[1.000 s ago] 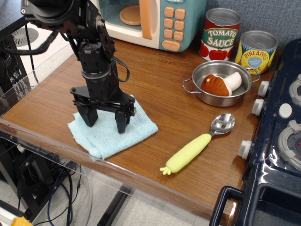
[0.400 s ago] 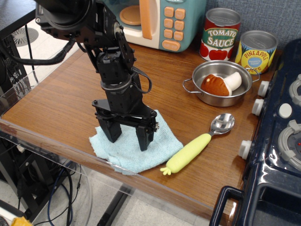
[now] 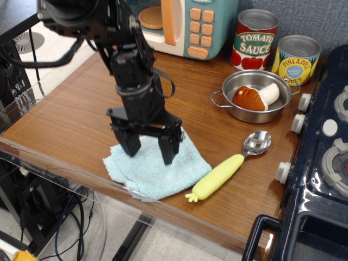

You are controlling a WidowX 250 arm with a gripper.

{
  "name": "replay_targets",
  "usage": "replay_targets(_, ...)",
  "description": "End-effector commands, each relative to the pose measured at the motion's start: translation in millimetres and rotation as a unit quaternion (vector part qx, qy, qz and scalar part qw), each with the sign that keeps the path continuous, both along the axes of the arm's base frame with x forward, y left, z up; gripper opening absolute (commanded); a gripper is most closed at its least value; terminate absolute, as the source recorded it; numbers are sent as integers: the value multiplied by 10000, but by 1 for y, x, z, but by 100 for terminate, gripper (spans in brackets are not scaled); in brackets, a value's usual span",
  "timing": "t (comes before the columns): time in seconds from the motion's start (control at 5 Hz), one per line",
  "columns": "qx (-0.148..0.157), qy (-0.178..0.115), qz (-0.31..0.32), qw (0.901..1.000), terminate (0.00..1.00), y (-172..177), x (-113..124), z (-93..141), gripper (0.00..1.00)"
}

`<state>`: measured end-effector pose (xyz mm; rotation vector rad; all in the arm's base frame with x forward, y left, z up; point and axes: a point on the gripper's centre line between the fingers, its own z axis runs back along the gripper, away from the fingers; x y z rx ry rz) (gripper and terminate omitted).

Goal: Move towel to the bottom right but to the left of spoon

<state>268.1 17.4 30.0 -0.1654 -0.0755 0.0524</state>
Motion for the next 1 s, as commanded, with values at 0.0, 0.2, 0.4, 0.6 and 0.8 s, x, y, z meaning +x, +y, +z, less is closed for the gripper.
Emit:
replay_targets(0.0, -98, -769, 152, 9969, 0, 17, 9, 51, 100)
replay_targets(0.2, -143, -1085, -11, 9940, 0, 17, 9, 70, 100)
replay_targets(0.4, -143, -1085, -11, 9940, 0, 17, 9, 70, 100)
replay_targets(0.6, -143, -1085, -11, 9940, 0, 17, 9, 70, 100)
replay_targets(0.8, -143, -1085, -11, 9940, 100, 17, 9, 70, 100)
